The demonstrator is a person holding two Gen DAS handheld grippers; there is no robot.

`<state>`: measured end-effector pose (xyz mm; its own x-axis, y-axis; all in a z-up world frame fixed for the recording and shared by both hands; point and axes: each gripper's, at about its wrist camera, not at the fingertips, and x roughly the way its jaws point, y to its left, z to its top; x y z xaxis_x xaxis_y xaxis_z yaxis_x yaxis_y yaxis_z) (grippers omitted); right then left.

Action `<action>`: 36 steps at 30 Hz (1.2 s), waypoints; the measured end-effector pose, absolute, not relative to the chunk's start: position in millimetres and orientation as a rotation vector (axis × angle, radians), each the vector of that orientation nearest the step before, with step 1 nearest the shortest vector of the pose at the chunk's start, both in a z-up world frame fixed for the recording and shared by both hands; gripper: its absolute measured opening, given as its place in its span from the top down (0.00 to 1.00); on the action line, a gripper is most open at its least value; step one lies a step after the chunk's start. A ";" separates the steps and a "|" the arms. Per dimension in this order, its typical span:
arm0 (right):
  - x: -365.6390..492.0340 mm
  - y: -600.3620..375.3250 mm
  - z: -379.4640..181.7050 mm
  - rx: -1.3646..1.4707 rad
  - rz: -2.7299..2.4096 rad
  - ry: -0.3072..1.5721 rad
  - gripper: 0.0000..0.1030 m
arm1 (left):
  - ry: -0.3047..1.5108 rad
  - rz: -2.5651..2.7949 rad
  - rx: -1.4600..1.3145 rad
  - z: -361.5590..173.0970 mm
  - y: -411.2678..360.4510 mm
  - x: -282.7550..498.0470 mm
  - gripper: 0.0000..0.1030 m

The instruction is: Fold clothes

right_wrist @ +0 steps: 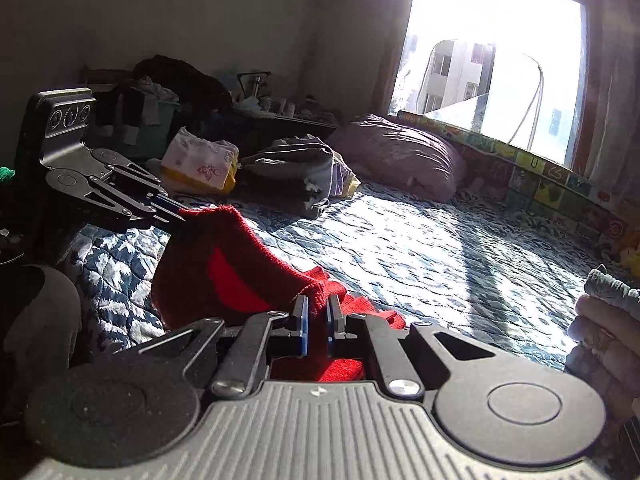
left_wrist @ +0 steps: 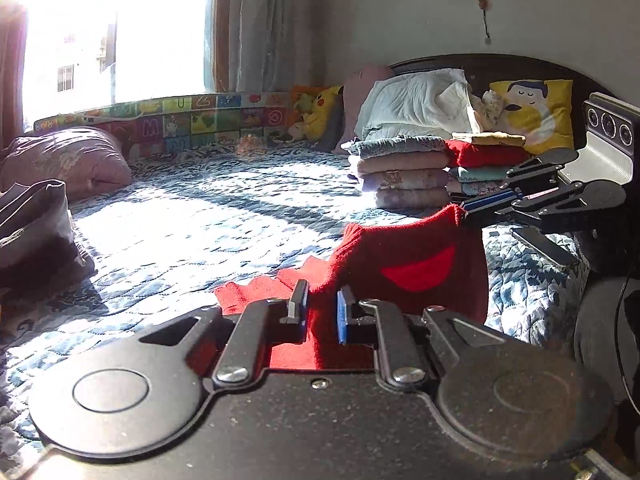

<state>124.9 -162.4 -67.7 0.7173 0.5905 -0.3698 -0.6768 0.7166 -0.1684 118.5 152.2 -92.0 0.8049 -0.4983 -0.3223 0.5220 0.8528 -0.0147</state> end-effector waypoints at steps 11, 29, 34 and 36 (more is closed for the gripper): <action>251.9 -139.9 -88.0 -0.201 0.644 0.375 0.91 | 0.409 -0.419 -0.212 -109.9 164.5 224.6 0.89; 352.6 -132.9 -161.9 -0.046 0.616 0.558 0.91 | 0.534 -0.360 -0.193 -156.4 160.5 303.2 0.89; 334.4 -149.3 -144.4 0.025 0.510 0.512 0.88 | 0.461 -0.248 -0.153 -139.2 163.4 285.8 0.71; 304.7 -154.6 -125.8 0.010 0.498 0.423 0.88 | 0.426 -0.246 -0.155 -126.5 166.2 268.9 0.71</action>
<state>304.7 -154.6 -125.8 0.7940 0.4653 -0.3913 -0.4612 0.8803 0.1109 268.9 166.2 -126.5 0.8819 -0.2672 -0.3885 0.2028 0.9588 -0.1991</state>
